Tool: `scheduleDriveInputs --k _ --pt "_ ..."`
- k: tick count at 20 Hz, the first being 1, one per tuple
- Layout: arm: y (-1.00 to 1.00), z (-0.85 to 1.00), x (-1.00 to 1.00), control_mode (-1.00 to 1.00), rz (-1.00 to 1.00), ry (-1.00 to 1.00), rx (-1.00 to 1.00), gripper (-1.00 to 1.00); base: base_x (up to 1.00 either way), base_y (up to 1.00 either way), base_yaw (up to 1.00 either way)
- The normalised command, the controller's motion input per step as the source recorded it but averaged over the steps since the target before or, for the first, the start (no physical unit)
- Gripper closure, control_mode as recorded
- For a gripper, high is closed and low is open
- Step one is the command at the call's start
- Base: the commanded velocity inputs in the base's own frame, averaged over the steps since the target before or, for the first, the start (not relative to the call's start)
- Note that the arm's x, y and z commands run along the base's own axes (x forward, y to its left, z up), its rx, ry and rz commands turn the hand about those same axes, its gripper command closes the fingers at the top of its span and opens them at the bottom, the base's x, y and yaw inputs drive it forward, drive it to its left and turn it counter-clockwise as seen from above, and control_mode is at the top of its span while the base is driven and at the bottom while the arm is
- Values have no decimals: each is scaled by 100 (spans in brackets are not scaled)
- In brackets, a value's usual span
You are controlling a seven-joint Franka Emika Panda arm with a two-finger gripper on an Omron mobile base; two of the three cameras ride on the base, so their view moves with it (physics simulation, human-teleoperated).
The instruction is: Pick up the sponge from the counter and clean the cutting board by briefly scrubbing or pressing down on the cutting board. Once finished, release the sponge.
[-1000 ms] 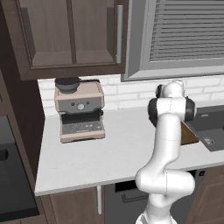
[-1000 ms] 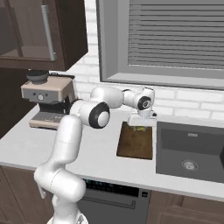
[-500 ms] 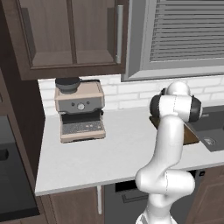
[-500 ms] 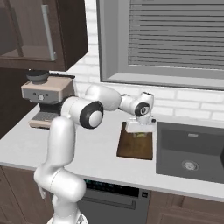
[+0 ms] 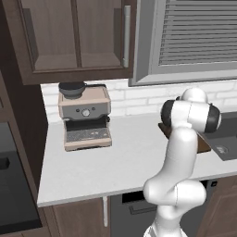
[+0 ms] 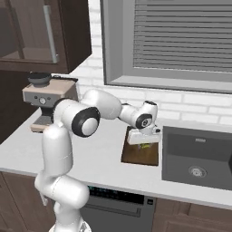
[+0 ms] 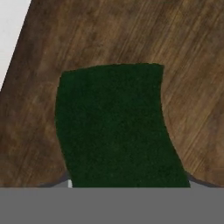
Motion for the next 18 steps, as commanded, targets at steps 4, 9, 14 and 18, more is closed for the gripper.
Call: scheduleDriveInputs --k 4,9,14,18 --pt "0 -64 -100 -100 0 -4 0 100 0 0 0" --pt "0 -65 -100 -100 0 -3 0 100 0 0 0" --pt "-1 -65 -100 -100 0 -2 0 100 0 0 0" --pt "-1 -58 -100 -100 0 -1 0 100 0 0 0"
